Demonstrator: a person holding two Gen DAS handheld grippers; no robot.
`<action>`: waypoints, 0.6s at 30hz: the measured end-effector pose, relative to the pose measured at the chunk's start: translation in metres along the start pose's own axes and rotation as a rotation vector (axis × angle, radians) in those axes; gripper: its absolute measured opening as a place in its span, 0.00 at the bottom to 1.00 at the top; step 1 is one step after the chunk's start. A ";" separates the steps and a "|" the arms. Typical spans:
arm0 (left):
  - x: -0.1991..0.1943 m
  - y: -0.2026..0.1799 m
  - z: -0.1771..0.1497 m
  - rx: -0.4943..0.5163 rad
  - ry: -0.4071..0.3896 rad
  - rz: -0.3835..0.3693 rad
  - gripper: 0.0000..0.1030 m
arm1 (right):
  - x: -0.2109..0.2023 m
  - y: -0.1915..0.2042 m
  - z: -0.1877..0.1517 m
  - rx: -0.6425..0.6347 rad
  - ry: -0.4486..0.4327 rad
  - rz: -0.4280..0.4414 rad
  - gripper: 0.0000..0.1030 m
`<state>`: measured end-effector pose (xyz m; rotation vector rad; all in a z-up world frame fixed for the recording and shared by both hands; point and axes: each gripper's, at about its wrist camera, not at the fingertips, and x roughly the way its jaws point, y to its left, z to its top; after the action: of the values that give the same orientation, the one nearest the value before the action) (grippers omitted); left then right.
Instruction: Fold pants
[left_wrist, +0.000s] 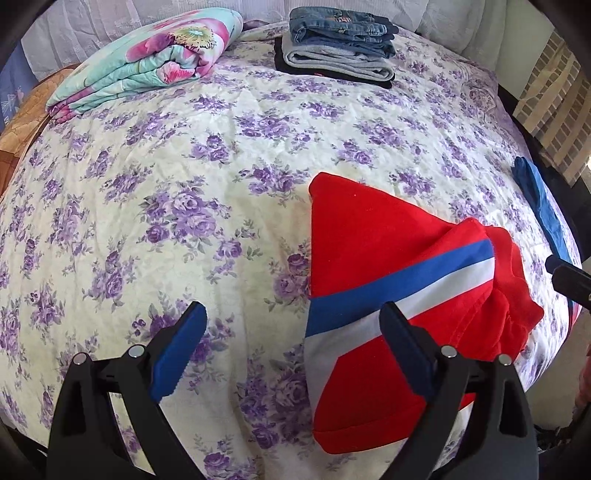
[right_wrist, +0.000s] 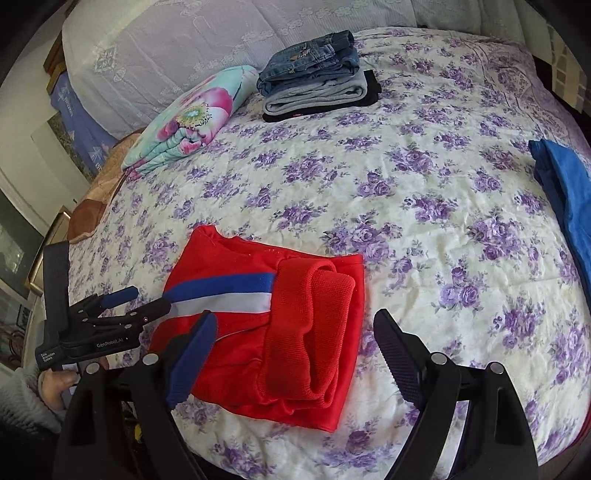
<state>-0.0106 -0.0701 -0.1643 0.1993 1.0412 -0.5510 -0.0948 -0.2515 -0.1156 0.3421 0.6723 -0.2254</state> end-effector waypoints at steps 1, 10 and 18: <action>0.000 0.002 0.000 -0.005 0.007 -0.018 0.90 | 0.000 -0.001 -0.002 0.018 -0.002 -0.001 0.84; 0.014 -0.004 0.010 -0.039 0.051 -0.065 0.90 | -0.002 -0.024 0.001 0.056 -0.003 0.018 0.84; 0.018 -0.012 -0.002 -0.120 0.103 0.000 0.90 | 0.030 0.016 0.049 -0.330 -0.029 0.053 0.84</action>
<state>-0.0110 -0.0856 -0.1794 0.1231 1.1709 -0.4803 -0.0390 -0.2580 -0.0947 0.0405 0.6588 -0.0667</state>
